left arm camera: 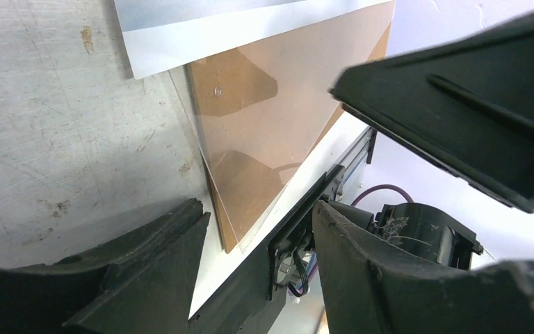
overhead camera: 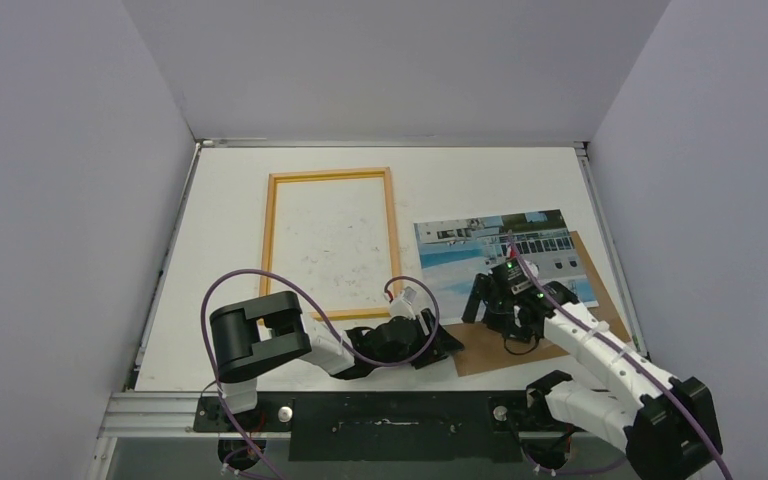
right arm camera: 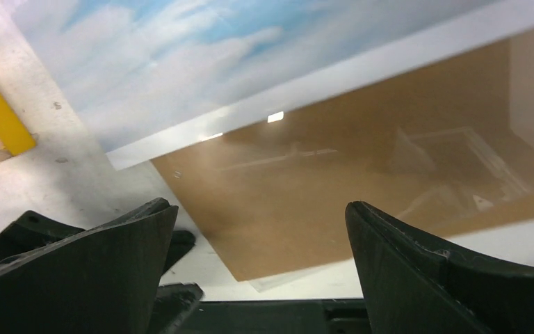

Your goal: Put the photo into the frame

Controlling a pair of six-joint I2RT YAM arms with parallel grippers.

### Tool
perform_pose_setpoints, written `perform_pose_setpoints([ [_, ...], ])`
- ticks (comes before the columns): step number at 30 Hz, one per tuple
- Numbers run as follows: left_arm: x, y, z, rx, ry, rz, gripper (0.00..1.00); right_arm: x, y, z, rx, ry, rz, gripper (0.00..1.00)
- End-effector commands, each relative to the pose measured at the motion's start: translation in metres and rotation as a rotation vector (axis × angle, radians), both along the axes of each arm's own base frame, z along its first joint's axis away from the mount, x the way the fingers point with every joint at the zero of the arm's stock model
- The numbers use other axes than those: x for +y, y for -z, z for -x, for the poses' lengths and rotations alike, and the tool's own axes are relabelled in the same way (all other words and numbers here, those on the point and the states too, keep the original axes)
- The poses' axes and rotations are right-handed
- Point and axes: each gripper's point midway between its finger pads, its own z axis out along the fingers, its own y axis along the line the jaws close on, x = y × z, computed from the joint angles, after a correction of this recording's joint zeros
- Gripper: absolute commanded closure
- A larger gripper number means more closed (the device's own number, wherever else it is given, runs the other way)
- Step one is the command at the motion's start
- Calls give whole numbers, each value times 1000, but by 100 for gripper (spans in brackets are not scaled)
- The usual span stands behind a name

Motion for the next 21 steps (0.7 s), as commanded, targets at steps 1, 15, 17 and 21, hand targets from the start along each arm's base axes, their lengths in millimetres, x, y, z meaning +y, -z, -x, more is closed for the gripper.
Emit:
perform_pose_setpoints([
  [1, 45, 70, 3, 32, -12, -284, 43, -41, -14, 20, -10, 96, 149, 2],
  [15, 48, 69, 3, 19, 11, -297, 46, -21, 17, 70, 180, 328, -59, 15],
  [17, 51, 68, 2, 19, 9, -298, 48, -16, 22, 74, 196, 363, -101, 18],
  [21, 58, 66, -1, 18, 7, -304, 48, -12, 31, 77, 208, 403, -141, 23],
])
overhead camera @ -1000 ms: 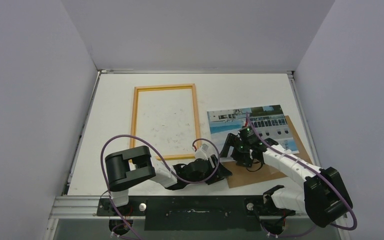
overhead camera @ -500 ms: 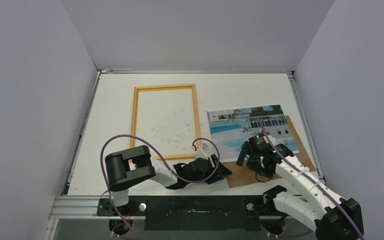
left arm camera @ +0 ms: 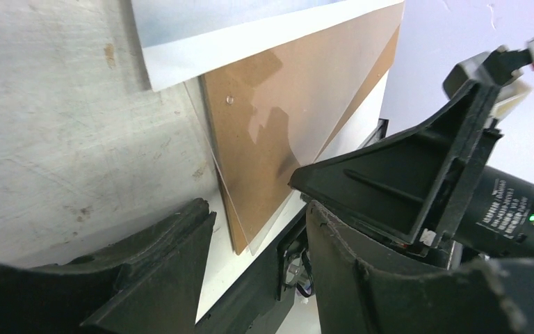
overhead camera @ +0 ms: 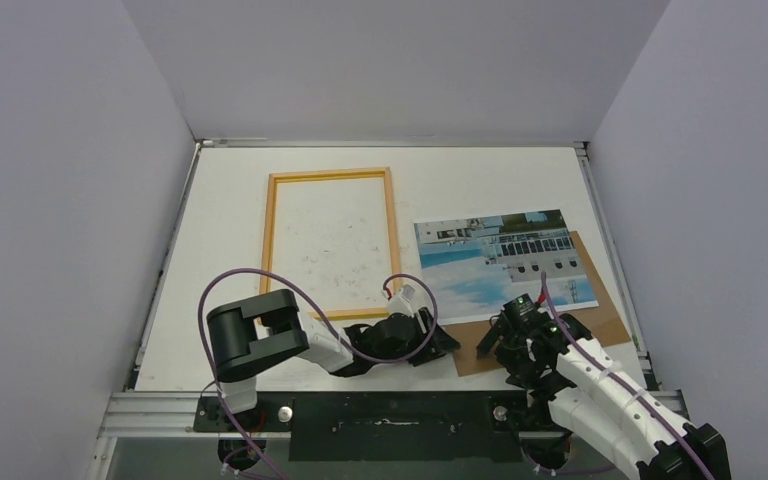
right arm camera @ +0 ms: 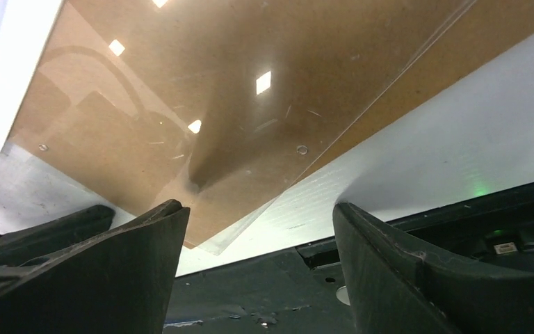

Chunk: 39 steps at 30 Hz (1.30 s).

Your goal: Put the photo into the frame

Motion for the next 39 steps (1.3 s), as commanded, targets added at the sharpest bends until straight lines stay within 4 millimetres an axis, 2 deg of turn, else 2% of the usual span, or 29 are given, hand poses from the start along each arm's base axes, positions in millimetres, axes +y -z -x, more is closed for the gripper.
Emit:
perform_pose_setpoints([
  [1, 56, 62, 2, 20, 0, -284, 48, 16, 4, -4, 0, 93, -94, 23],
  [6, 62, 60, 2, 19, 5, -304, 48, 21, 17, -8, 16, 100, -107, 22],
  [11, 69, 60, 0, 26, -7, -308, 48, 40, 21, -25, -25, 114, -184, 31],
  [16, 79, 61, -5, 33, -31, -313, 48, 53, 14, -39, -80, 109, -232, 38],
  [23, 91, 60, -15, 35, -63, -316, 48, 71, 8, -66, -173, 85, -296, 55],
  [28, 93, 53, -22, 25, -65, -301, 48, 87, 2, -82, -224, 29, -331, 62],
  [33, 94, 47, -30, 16, -76, -275, 48, 105, -13, -99, -316, -25, -408, 65],
  [39, 95, 45, -37, 24, -96, -238, 48, 112, -30, -111, -410, -51, -450, 65],
])
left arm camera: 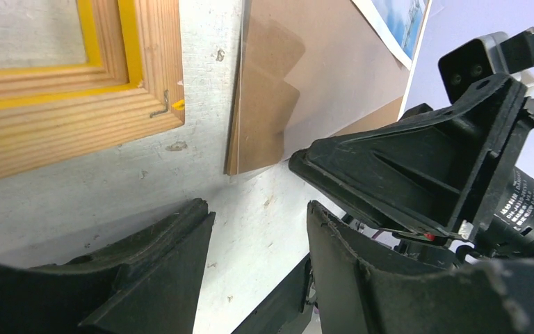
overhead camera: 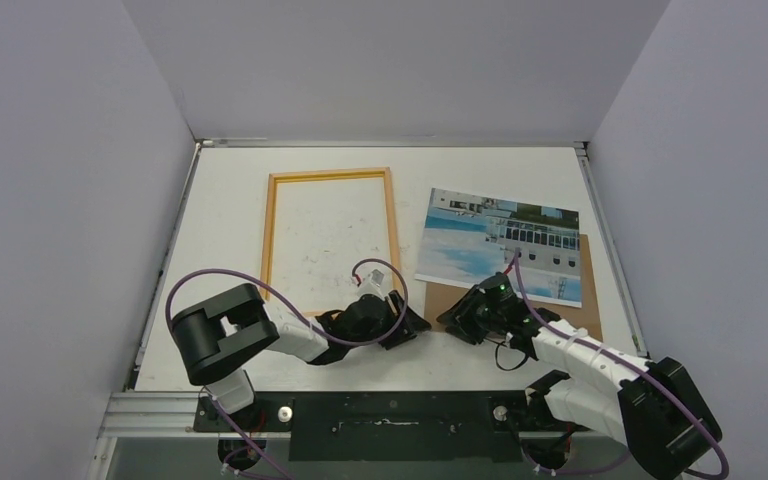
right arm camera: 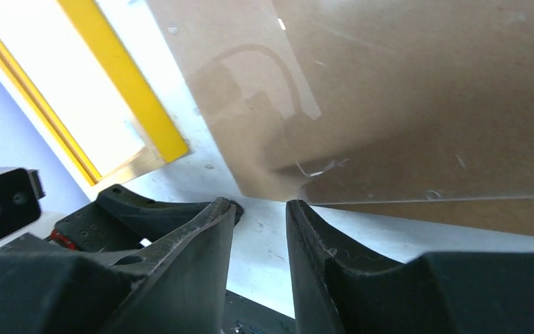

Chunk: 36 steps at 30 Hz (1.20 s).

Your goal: Put the photo into the frame

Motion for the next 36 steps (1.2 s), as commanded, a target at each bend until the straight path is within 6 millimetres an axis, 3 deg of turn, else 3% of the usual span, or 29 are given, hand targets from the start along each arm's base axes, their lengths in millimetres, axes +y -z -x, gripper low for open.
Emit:
perform_pose_setpoints([
  [1, 32, 44, 7, 44, 2, -161, 48, 10, -24, -22, -147, -8, -47, 65],
  [6, 20, 37, 4, 32, 18, -116, 47, 7, -28, -20, -141, 5, -42, 63],
  [12, 29, 35, -2, 24, -23, -139, 47, -7, -26, -13, -97, -37, 91, 52],
  [14, 31, 33, -6, 9, -21, -154, 47, -28, -29, -14, -105, -79, 249, 49],
  [18, 24, 23, -16, -22, 21, -160, 47, -83, -34, -13, -48, -97, 569, 33],
  [25, 8, 7, -38, -57, 52, -226, 46, -126, -32, -25, 48, -51, 714, 27],
  [36, -11, 29, -49, 81, 3, -253, 42, -137, -5, -15, 162, -117, 737, 18],
])
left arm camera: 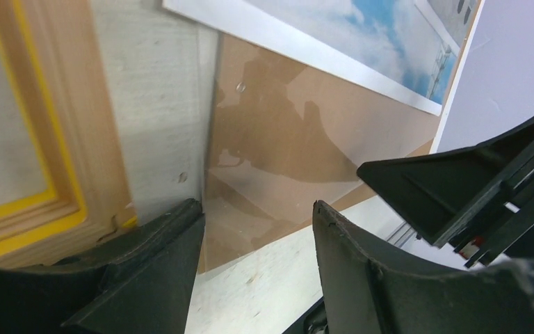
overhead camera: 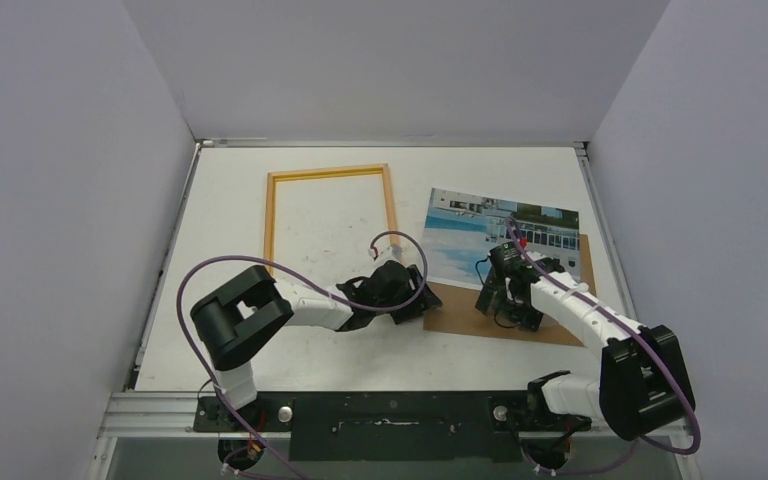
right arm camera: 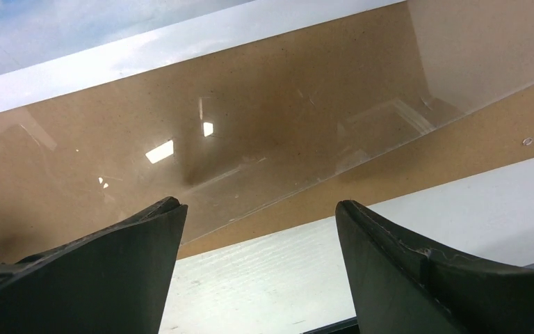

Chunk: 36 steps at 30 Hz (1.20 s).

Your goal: Put the photo into the frame

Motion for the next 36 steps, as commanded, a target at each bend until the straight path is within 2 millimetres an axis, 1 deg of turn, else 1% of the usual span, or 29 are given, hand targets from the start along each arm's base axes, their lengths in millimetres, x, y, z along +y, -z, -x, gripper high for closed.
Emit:
perform_pose_setpoints([
  [1, 8, 35, 3, 97, -22, -115, 42, -5, 3, 0, 15, -20, 21, 18],
  [5, 15, 41, 0, 125, -50, -203, 40, -3, 11, 2, 43, -22, 7, 18],
  [7, 23, 47, 1, 152, -67, -254, 39, -2, 14, 4, 51, -22, 0, 18],
  [11, 27, 48, 0, 146, -69, -273, 37, 0, 16, 3, 53, -18, -14, 18],
  [13, 33, 49, -2, 146, -71, -298, 37, -3, 11, -2, 33, -15, 1, 18],
  [15, 43, 51, -5, 152, -76, -328, 37, -8, -1, -13, -4, -12, 25, 18],
  [17, 50, 53, -8, 155, -68, -345, 39, -17, -14, -26, -37, 3, 57, 18],
  [19, 57, 56, -10, 163, -56, -365, 41, -32, -27, -38, -69, 46, 107, 19],
  [21, 62, 58, -12, 173, -35, -377, 43, -55, -39, -47, -89, 105, 185, 18],
  [23, 62, 60, -10, 184, 2, -365, 43, -84, -50, -56, -104, 188, 256, 11],
  [25, 61, 62, -10, 179, 37, -358, 43, -109, -51, -63, -99, 261, 287, 7],
  [26, 59, 61, -9, 178, 65, -342, 43, -118, -49, -66, -93, 282, 287, 6],
  [27, 57, 60, -8, 175, 87, -330, 43, -136, -48, -67, -81, 340, 289, 5],
  [30, 53, 59, -8, 188, 128, -303, 43, -166, -46, -69, -60, 407, 293, 2],
  [33, 48, 56, -8, 199, 169, -280, 43, -190, -43, -70, -54, 442, 278, 0],
  [34, 48, 56, -8, 205, 180, -279, 43, -194, -39, -70, -50, 440, 249, 0],
  [36, 48, 55, -7, 227, 198, -279, 43, -202, -33, -65, -26, 452, 211, 0],
])
